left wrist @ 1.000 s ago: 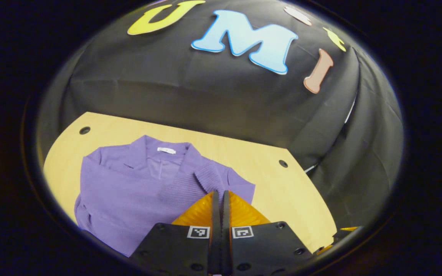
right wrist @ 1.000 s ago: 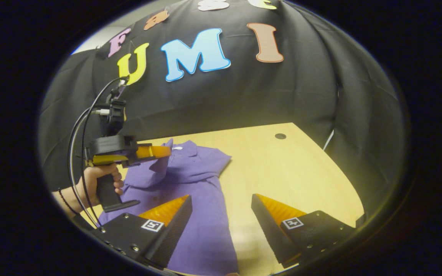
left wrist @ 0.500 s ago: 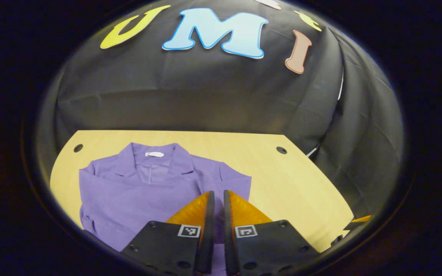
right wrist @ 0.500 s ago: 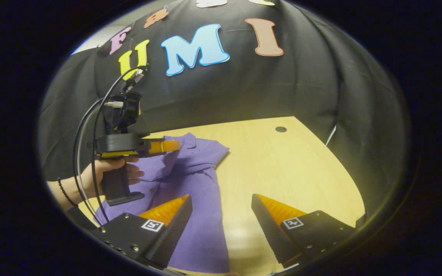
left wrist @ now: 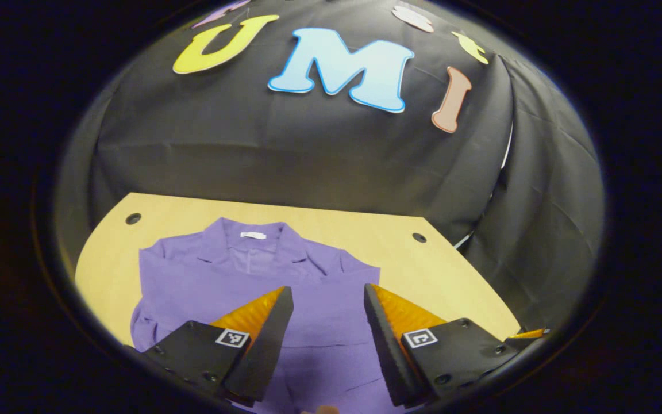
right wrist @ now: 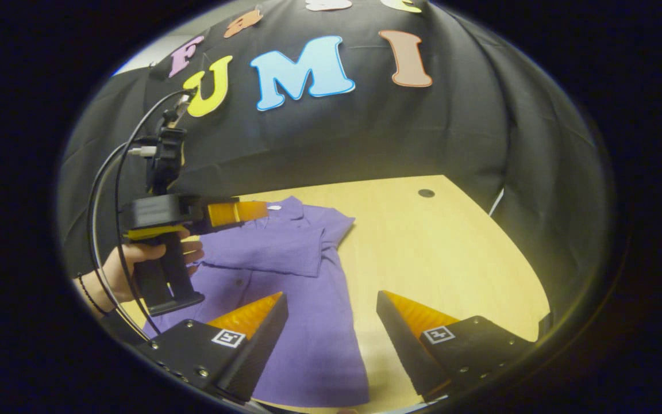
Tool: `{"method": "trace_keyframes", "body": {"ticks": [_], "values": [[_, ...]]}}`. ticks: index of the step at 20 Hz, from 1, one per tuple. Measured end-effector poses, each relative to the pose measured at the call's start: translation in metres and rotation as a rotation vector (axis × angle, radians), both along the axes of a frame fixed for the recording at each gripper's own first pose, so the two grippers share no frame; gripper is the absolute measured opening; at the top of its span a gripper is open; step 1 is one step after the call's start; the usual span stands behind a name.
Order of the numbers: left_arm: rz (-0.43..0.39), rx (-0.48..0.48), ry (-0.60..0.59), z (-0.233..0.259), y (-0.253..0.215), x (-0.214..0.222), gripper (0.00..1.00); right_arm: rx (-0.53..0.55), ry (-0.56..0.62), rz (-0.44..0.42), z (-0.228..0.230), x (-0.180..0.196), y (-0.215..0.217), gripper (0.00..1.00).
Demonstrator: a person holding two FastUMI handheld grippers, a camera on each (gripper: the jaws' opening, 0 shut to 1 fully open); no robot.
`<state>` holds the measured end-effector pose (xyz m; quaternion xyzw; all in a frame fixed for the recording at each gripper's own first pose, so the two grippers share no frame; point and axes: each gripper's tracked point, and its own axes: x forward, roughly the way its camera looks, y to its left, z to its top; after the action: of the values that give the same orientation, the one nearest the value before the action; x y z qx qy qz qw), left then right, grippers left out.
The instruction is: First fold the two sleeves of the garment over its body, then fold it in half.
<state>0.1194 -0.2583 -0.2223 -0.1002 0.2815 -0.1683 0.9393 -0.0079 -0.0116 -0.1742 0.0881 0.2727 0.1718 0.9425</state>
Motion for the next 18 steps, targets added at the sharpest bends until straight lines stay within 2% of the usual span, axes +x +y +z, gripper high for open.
{"method": "trace_keyframes", "body": {"ticks": [2, 5, 7, 8, 9, 12, 13, 17, 18], "values": [[0.017, 0.014, 0.011, 0.000, 0.025, -0.016, 0.90, -0.008, 0.025, -0.007, -0.009, -0.008, 0.006, 0.96], [0.031, 0.055, 0.025, -0.006, 0.066, -0.048, 0.91, -0.044, 0.061, -0.024, -0.023, -0.022, 0.010, 0.96], [0.037, 0.082, 0.062, -0.017, 0.094, -0.074, 0.98, -0.071, 0.094, -0.041, -0.034, -0.034, 0.008, 0.96], [0.043, 0.082, 0.066, -0.020, 0.105, -0.087, 0.95, -0.073, 0.103, -0.056, -0.038, -0.038, 0.006, 0.96], [0.047, 0.084, 0.068, -0.023, 0.117, -0.098, 0.98, -0.072, 0.106, -0.065, -0.041, -0.041, 0.006, 0.96], [0.066, 0.100, 0.078, -0.033, 0.155, -0.135, 0.98, -0.113, 0.152, -0.108, -0.062, -0.055, -0.007, 0.96], [0.071, 0.108, 0.083, -0.036, 0.168, -0.149, 0.95, -0.119, 0.164, -0.120, -0.068, -0.059, -0.010, 0.96], [0.098, 0.103, 0.071, -0.040, 0.216, -0.195, 0.98, -0.125, 0.230, -0.174, -0.090, -0.081, -0.020, 0.94], [0.107, 0.102, 0.060, -0.040, 0.228, -0.204, 0.98, -0.117, 0.245, -0.186, -0.095, -0.086, -0.021, 0.96]]}}
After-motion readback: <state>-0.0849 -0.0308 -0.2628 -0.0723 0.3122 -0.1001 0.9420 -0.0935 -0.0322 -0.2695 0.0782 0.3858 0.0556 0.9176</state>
